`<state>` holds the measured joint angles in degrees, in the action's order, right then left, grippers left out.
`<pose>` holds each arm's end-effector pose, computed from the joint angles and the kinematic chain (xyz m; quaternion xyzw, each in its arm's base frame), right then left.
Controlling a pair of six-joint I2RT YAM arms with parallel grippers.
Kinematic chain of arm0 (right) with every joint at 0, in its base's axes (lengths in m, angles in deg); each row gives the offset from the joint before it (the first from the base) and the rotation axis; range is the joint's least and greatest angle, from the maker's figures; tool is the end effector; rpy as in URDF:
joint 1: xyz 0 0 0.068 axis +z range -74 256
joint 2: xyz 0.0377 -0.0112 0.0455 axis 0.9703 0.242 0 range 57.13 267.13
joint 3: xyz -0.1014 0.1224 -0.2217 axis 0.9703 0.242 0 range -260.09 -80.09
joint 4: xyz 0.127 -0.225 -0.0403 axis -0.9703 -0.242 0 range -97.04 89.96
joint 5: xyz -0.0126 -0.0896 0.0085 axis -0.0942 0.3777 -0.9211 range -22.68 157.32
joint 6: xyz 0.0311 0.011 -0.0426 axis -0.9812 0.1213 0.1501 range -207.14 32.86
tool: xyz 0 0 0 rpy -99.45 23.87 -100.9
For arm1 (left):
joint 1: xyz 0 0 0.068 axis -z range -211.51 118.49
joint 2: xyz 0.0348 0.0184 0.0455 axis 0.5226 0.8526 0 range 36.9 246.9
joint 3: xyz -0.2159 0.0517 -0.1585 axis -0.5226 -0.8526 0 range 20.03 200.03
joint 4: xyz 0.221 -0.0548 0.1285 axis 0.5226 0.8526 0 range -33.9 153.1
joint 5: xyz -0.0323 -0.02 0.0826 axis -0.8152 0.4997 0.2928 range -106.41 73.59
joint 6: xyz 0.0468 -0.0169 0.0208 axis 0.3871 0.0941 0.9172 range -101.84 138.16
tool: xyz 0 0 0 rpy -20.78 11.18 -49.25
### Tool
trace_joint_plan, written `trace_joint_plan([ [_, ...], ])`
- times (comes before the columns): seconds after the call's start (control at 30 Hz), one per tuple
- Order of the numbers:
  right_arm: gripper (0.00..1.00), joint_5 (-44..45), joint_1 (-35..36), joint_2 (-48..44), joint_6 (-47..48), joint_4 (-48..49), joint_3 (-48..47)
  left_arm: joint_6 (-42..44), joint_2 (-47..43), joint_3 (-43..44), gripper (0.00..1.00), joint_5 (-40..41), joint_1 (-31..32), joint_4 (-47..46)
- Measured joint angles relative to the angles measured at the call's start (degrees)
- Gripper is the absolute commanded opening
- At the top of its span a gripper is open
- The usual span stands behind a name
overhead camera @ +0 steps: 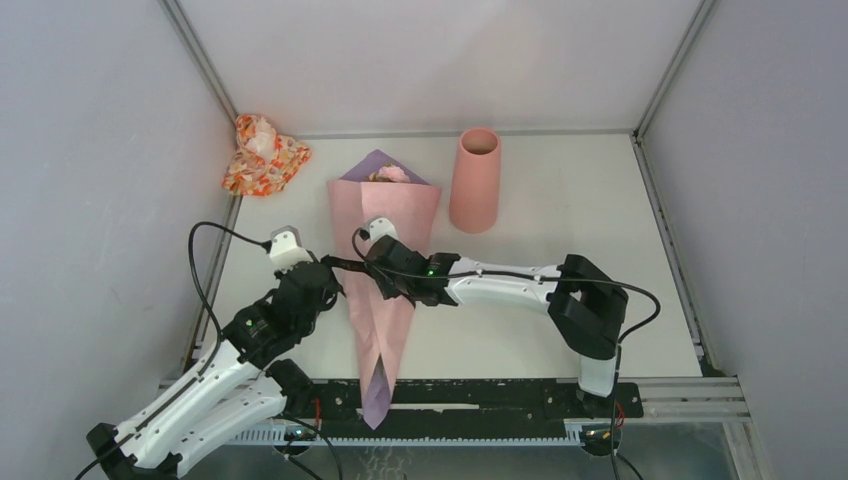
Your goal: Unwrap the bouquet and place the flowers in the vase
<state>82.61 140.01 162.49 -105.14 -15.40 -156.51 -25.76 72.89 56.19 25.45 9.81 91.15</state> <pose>0.1885 0.3653 0.2264 -0.3094 0.8608 0.1601 0.3709 0.1161 -0.0705 0.2719 -0.1841 0.8240 -0.0595 0.5325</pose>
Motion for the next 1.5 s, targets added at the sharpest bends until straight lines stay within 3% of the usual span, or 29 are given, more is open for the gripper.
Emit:
trace_joint_plan([
  [0.3,0.17,1.4,-0.6,3.2,0.6,-1.5,-3.2,0.4,0.0,0.0,0.04,0.0,0.0,0.0],
  [0.4,0.0,2.3,-1.6,3.2,0.4,-2.3,-3.4,0.4,0.0,0.0,0.04,0.0,0.0,0.0],
  [0.7,0.0,5.6,-3.7,2.6,-1.9,-4.0,-2.3,0.4,-0.7,0.0,0.05,0.0,0.0,0.3],
  [1.17,0.0,9.2,-11.3,-8.7,-12.3,-9.4,12.3,-1.4,-2.0,2.7,0.09,4.6,0.0,5.5],
  [1.33,0.33,10.2,-11.8,-10.4,-13.0,-10.9,13.9,-1.7,-2.2,2.7,0.1,4.8,-0.1,5.8],
  [1.5,0.45,8.4,-7.3,-12.6,-11.7,-7.5,13.9,-0.2,-1.6,4.2,0.11,3.0,-0.2,4.3],
])
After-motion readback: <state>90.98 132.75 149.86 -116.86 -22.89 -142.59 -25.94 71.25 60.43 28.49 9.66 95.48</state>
